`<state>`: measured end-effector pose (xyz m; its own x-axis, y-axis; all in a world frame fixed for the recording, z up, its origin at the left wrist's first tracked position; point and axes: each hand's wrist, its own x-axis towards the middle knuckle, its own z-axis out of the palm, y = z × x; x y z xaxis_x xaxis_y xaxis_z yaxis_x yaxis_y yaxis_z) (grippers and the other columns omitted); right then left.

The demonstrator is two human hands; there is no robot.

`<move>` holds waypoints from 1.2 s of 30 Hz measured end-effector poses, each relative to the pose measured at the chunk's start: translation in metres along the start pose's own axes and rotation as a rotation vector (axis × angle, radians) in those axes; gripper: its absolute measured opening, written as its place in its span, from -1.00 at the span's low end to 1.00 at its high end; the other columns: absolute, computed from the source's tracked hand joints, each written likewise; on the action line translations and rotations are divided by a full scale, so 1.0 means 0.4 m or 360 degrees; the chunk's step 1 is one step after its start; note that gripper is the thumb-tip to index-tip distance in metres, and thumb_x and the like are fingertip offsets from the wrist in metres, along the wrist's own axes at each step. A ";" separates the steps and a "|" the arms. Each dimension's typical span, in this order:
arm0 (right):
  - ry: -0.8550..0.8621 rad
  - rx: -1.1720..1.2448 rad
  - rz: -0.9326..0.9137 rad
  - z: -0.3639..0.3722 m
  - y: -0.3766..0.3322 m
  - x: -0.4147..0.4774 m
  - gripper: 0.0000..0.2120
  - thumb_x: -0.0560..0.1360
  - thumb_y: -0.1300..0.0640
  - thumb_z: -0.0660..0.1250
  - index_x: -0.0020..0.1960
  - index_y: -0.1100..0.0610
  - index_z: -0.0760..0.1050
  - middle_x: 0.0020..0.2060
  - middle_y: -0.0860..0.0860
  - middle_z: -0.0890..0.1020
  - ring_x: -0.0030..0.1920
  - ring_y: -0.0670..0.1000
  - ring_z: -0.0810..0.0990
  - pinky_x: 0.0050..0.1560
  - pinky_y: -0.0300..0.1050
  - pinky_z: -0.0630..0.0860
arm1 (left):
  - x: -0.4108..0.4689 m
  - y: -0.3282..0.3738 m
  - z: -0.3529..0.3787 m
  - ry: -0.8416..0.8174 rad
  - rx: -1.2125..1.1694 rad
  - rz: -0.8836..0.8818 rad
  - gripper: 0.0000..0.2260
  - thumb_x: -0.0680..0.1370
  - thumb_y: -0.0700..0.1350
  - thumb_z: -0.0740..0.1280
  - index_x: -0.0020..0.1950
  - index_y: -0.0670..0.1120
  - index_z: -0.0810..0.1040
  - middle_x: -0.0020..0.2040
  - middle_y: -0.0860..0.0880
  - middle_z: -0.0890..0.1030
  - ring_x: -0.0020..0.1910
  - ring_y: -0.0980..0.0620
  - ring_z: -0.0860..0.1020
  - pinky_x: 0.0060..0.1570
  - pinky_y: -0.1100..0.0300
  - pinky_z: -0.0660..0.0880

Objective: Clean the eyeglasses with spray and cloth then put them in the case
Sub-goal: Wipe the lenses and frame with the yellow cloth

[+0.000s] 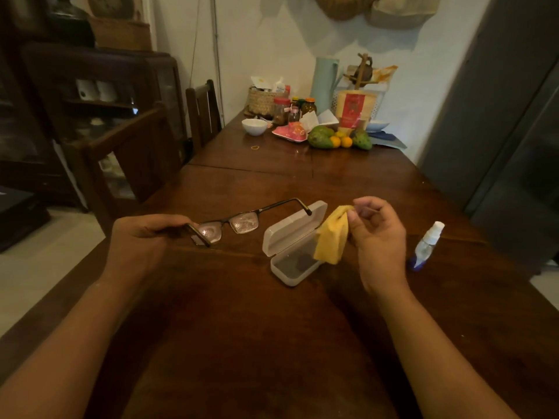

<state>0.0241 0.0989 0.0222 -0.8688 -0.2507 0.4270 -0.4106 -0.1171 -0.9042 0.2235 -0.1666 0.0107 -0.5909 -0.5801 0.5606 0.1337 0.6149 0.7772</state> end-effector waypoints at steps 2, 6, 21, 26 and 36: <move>0.0020 0.0121 -0.0091 -0.006 -0.028 -0.009 -0.76 0.51 0.21 0.43 -0.03 -0.15 0.58 -0.10 -0.19 0.67 -0.02 -0.15 0.66 -0.06 -0.26 0.60 | 0.000 0.002 0.000 0.0001 0.0011 0.0013 -0.76 0.38 -0.48 0.43 0.02 -0.32 0.68 -0.03 -0.24 0.71 -0.04 -0.18 0.70 0.07 -0.14 0.61; -0.0166 0.0230 -0.0230 0.019 -0.070 -0.050 -0.76 0.47 0.16 0.47 -0.09 -0.22 0.62 -0.05 -0.15 0.69 -0.02 -0.12 0.66 -0.08 -0.28 0.59 | -0.002 0.005 0.005 0.0031 -0.0035 -0.0025 -0.78 0.40 -0.50 0.41 0.02 -0.35 0.67 -0.02 -0.28 0.70 -0.02 -0.24 0.69 0.07 -0.13 0.61; -0.1223 -0.0788 0.0133 0.236 0.007 -0.210 -0.66 0.53 0.03 0.46 0.28 -0.15 0.57 0.18 -0.29 0.52 0.00 -0.35 0.47 -0.18 -0.45 0.48 | 0.003 0.016 0.029 -0.0036 -0.0025 -0.0191 -0.75 0.37 -0.58 0.36 -0.02 -0.39 0.68 -0.07 -0.32 0.71 -0.13 -0.20 0.70 -0.01 0.09 0.64; -0.1003 -0.0730 -0.0003 0.249 -0.001 -0.193 -0.74 0.59 0.12 0.38 0.20 -0.17 0.58 -0.02 -0.44 0.49 0.01 -0.42 0.48 -0.10 -0.44 0.51 | 0.005 0.023 0.025 -0.0059 0.0001 -0.0201 -0.76 0.42 -0.59 0.32 0.01 -0.42 0.66 -0.06 -0.33 0.70 -0.10 -0.23 0.69 -0.01 0.07 0.64; -0.0780 -0.1386 -0.0835 0.339 -0.020 -0.185 -0.53 0.53 -0.09 0.06 0.26 0.03 0.59 0.18 0.02 0.67 0.28 0.14 0.58 0.32 0.32 0.30 | -0.008 0.021 0.021 -0.0036 -0.0117 -0.0134 -0.74 0.40 -0.60 0.31 -0.03 -0.39 0.68 -0.09 -0.29 0.72 -0.08 -0.21 0.71 0.03 -0.01 0.64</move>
<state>0.1290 -0.0119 -0.0024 -0.4084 -0.7401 0.5343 -0.9126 0.3430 -0.2225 0.2197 -0.1553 0.0130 -0.6203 -0.6154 0.4863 0.1402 0.5230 0.8407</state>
